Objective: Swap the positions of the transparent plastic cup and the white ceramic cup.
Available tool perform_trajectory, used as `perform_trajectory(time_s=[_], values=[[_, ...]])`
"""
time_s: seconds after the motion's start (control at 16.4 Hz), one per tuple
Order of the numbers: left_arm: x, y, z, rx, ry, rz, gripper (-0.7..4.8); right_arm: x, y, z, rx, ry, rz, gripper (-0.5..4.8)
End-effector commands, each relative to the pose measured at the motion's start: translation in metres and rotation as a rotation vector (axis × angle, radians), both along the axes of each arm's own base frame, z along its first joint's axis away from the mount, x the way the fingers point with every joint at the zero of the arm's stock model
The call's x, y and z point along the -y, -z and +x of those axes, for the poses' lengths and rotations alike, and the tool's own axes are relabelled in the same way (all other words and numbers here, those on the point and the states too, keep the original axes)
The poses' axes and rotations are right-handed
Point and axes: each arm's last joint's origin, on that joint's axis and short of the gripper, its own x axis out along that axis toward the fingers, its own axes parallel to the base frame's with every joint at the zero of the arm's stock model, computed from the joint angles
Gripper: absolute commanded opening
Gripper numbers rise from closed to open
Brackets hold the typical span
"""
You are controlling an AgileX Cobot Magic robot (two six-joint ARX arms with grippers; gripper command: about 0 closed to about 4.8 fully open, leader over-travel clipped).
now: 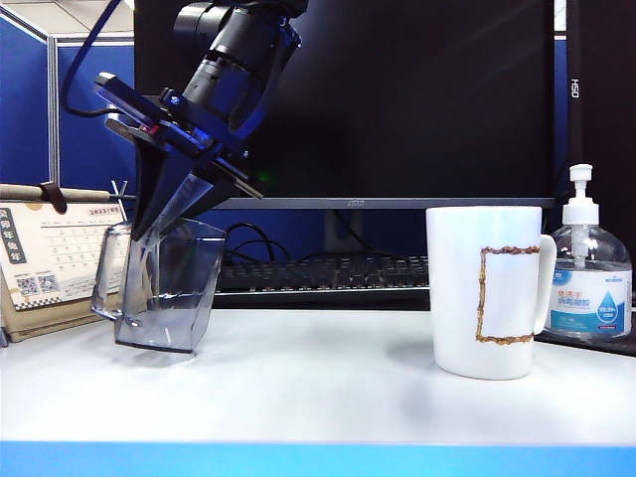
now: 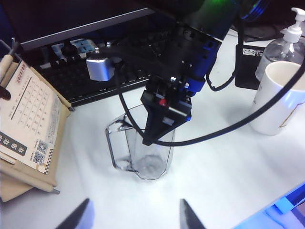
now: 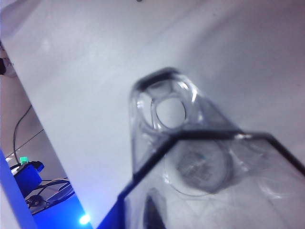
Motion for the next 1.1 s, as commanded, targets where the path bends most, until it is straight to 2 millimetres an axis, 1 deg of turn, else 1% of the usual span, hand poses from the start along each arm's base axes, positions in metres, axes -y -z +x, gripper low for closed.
perform_trajectory(time_s=[0.06,0.12,0.3,0.43,0.55,0.61,0.67,0.79,1.03,1.1], values=[[0.0,-0.001,0.0,0.015,0.0,0.001,2.37,-0.001,-0.004,0.0,0.007,0.004,0.018,1.34],[0.0,-0.001,0.0,0.018,0.002,0.005,2.37,-0.001,-0.004,-0.001,0.004,0.008,0.018,1.56],[0.0,-0.001,0.0,0.026,0.007,0.019,2.37,-0.002,-0.004,-0.002,-0.007,0.011,0.017,1.59],[0.0,-0.001,0.0,0.025,0.007,0.018,2.37,-0.004,-0.004,-0.005,-0.025,0.002,0.02,2.25],[0.0,-0.002,0.001,0.033,0.007,0.015,2.37,-0.005,-0.003,-0.009,-0.048,-0.004,0.01,2.26],[0.0,-0.004,0.001,0.046,0.007,0.009,2.37,-0.005,-0.004,-0.011,-0.053,-0.006,0.002,2.35],[0.001,-0.005,0.001,0.063,0.007,0.001,2.37,-0.005,-0.008,-0.011,-0.048,-0.006,0.005,2.48],[0.001,-0.007,0.002,0.076,0.006,-0.005,2.37,-0.006,-0.017,-0.01,-0.012,0.006,0.022,2.48],[0.001,-0.007,0.002,0.085,0.009,0.007,2.37,-0.003,-0.051,-0.009,0.11,0.057,0.041,2.52],[0.0,-0.01,0.001,0.115,0.006,0.004,2.36,0.0,-0.063,-0.01,0.15,0.076,0.027,2.52]])
